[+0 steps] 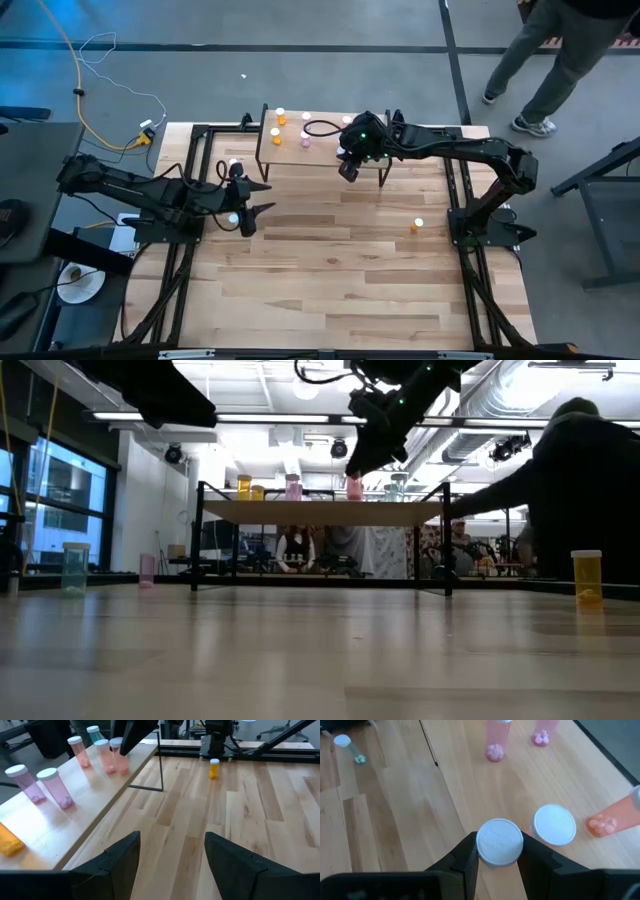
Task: Pick and place medicine bottles onto shelf by color
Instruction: Put the pink pill bottle on the shelf aligned with the other pink pill bottles
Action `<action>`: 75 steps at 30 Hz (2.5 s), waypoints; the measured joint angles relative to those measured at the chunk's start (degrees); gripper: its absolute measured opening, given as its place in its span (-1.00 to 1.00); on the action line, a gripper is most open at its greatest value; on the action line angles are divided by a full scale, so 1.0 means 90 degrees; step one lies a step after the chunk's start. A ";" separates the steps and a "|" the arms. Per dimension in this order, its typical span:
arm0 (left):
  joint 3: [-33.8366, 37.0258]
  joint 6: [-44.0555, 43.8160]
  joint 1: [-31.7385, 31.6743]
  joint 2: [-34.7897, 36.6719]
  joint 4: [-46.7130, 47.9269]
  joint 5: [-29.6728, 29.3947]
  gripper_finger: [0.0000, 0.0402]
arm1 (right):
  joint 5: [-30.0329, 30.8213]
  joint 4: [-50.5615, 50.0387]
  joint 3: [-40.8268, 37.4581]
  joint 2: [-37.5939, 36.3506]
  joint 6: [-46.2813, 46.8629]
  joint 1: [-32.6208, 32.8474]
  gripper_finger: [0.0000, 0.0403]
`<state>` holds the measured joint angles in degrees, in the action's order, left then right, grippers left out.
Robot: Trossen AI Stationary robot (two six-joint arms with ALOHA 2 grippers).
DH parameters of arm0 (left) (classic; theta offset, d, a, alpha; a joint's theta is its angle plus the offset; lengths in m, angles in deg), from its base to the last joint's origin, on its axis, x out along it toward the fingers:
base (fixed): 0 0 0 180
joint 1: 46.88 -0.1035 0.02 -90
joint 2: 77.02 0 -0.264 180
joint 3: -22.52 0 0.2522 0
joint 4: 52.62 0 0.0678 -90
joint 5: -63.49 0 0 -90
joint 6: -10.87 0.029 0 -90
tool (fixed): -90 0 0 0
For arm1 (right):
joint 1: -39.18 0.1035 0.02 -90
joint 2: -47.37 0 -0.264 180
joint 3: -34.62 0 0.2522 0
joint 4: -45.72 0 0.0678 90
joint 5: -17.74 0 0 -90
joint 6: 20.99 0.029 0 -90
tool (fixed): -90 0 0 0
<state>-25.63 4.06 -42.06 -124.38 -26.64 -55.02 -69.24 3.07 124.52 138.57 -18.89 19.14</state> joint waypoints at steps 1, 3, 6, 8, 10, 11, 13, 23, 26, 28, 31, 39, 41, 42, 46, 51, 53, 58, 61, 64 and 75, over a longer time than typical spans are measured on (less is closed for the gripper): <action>0.0000 0.0000 -0.0010 0.0000 0.0002 0.0002 0.06 | 0.0000 0.0020 0.0000 0.0000 -0.0006 -0.0010 -0.47; 0.0000 0.0000 -0.0017 0.0000 0.0002 0.0002 0.06 | 0.0001 0.0013 0.0000 0.0000 -0.0007 -0.0036 -0.47; 0.0000 0.0000 -0.0017 0.0000 0.0002 0.0082 0.06 | 0.0014 0.0013 0.0000 0.0000 -0.0007 -0.0114 -0.47; 0.0000 0.0000 -0.0017 0.0000 0.0004 0.0141 0.06 | 0.0017 0.0013 0.0000 0.0000 -0.0006 -0.0164 -0.47; 0.0000 0.0000 -0.0017 0.0000 0.0004 0.0143 0.06 | 0.0017 0.0025 0.0000 0.0000 -0.0004 -0.0208 -0.47; 0.0000 0.0000 -0.0017 0.0000 0.0004 0.0143 0.06 | 0.0019 0.0042 0.0000 0.0000 -0.0006 -0.0230 -0.47; 0.0000 0.0000 -0.0017 0.0000 0.0004 0.0143 0.06 | 0.0019 0.0054 0.0000 0.0000 -0.0006 -0.0258 -0.47; 0.0000 0.0000 -0.0041 0.0000 0.0004 0.0143 0.06 | 0.0022 0.0054 0.0000 0.0000 -0.0014 -0.0325 -0.47; 0.0000 0.0000 -0.0041 0.0000 0.0004 0.0143 0.06 | 0.0053 0.0054 0.0000 0.0000 -0.0014 -0.0382 -0.47; 0.0000 0.0000 -0.0041 0.0000 0.0006 0.0146 0.06 | 0.0056 0.0054 0.0000 0.0000 -0.0011 -0.0403 -0.47; 0.0000 0.0000 -0.0041 0.0000 0.0016 0.0146 0.06 | 0.0068 0.0054 0.0000 0.0000 -0.0011 -0.0415 -0.47; 0.0000 0.0000 -0.0039 0.0000 0.0042 0.0146 0.06 | -0.0062 0.0054 0.0000 0.0000 0.0055 -0.0361 -0.47; 0.0000 0.0000 -0.0039 -0.0002 0.0050 0.0148 0.06 | -0.0072 0.0054 0.0000 0.0000 0.0068 -0.0341 -0.47; 0.0000 0.0000 -0.0039 -0.0002 0.0051 0.0147 0.06 | -0.0079 0.0054 0.0000 0.0000 0.0096 -0.0341 -0.47; 0.0000 0.0000 -0.0040 -0.0001 0.0050 0.0148 0.06 | -0.0187 0.0050 0.0000 0.0000 0.0393 -0.0338 -0.47; 0.0000 0.0164 -0.0039 0.0000 0.0050 0.0150 0.06 | -0.0197 0.0047 -0.0002 -0.0001 0.0692 -0.0338 -0.47; 0.0000 0.0168 -0.0039 -0.0001 0.0050 0.0151 0.06 | -0.0198 0.0022 -0.0002 -0.0002 0.0768 -0.0335 -0.47; 0.0000 0.0191 -0.0039 -0.0002 0.0050 0.0148 0.06 | -0.0194 -0.0180 -0.0005 -0.0002 0.0766 -0.0254 -0.47; 0.0000 0.0283 -0.0039 0.0000 0.0048 0.0149 0.06 | -0.0196 -0.0161 -0.0005 -0.0002 0.0755 -0.0222 -0.47; 0.0000 0.0283 -0.0039 -0.0001 0.0048 0.0133 0.06 | -0.0197 -0.0144 -0.0005 -0.0002 0.0733 -0.0224 -0.47; 0.0000 0.0282 -0.0039 0.0000 0.0045 0.0112 0.06 | -0.0194 -0.0145 -0.0010 -0.0002 0.0588 -0.0224 -0.47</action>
<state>-25.63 6.60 -42.41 -124.38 -26.24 -54.02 -70.99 1.77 124.43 138.55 -13.60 17.12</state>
